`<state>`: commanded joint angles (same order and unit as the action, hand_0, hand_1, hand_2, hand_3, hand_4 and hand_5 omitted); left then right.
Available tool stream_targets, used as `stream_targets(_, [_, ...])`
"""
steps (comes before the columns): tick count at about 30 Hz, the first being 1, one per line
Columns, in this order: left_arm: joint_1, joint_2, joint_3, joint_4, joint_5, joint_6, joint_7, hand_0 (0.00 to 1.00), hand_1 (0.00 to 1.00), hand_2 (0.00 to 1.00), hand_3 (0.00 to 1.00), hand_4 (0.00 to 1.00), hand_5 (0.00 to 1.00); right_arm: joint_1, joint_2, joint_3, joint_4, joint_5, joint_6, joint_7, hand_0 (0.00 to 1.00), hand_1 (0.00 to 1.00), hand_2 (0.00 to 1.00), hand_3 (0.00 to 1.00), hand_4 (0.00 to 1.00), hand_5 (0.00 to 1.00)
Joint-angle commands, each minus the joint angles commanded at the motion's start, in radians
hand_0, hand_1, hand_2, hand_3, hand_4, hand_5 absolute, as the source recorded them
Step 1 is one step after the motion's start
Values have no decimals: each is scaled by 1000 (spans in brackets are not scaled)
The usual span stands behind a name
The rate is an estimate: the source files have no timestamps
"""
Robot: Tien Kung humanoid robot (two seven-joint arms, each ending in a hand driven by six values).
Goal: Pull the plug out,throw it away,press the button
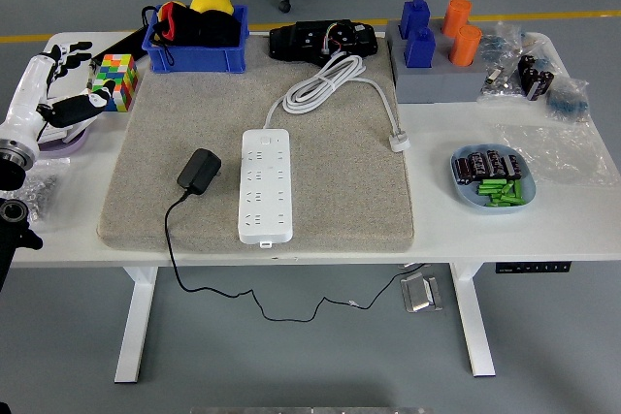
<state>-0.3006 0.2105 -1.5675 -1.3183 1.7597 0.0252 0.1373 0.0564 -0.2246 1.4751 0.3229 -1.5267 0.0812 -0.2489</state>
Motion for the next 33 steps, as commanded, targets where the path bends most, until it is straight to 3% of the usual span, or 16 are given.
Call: stream_targets(33, [0, -2, 7, -21, -5, -6, -2, 887, 845, 817, 838, 680, 196, 3, 2, 5, 1, -1, 0, 0, 767, 729, 724, 713, 883, 658])
